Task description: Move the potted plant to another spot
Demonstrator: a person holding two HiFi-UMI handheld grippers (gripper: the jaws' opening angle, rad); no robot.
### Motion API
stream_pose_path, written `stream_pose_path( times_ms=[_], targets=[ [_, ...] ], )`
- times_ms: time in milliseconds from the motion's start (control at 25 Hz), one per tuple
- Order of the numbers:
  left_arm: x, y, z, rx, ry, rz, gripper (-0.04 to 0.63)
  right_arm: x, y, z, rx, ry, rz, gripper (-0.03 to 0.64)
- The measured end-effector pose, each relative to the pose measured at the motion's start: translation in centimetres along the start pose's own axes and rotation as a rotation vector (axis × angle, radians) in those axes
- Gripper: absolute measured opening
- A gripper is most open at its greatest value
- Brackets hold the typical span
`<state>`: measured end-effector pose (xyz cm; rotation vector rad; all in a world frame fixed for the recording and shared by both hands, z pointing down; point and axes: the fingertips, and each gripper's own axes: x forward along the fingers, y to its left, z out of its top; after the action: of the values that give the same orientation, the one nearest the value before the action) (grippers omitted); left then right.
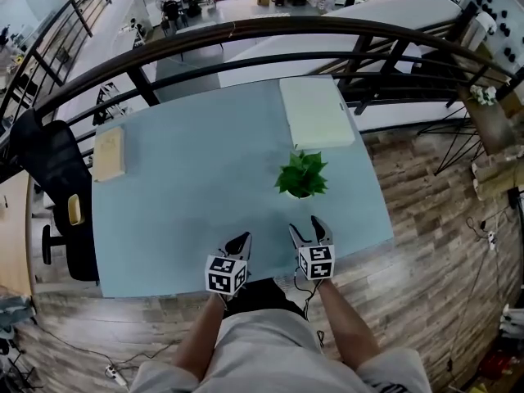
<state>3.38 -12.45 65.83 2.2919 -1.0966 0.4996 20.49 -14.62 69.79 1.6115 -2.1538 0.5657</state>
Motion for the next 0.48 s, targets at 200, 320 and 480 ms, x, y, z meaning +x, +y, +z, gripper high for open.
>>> stream_pose_path(
  times_ms=[200, 320, 480],
  targets=[
    [-1.8, -0.3, 0.3, -0.005, -0.029, 0.000, 0.011, -1.8, 2.0, 0.1, -0.027, 0.001, 0.013, 0.184],
    [-3.0, -0.6, 0.5, -0.010, -0.052, -0.005, 0.011, -2.8, 3.3, 0.2, -0.057, 0.001, 0.013, 0.140],
    [-4.7, -1.6, 0.7, -0.011, -0.080, -0.017, 0.011, -4.5, 4.4, 0.2, -0.099, 0.009, -0.011, 0.018]
  ],
)
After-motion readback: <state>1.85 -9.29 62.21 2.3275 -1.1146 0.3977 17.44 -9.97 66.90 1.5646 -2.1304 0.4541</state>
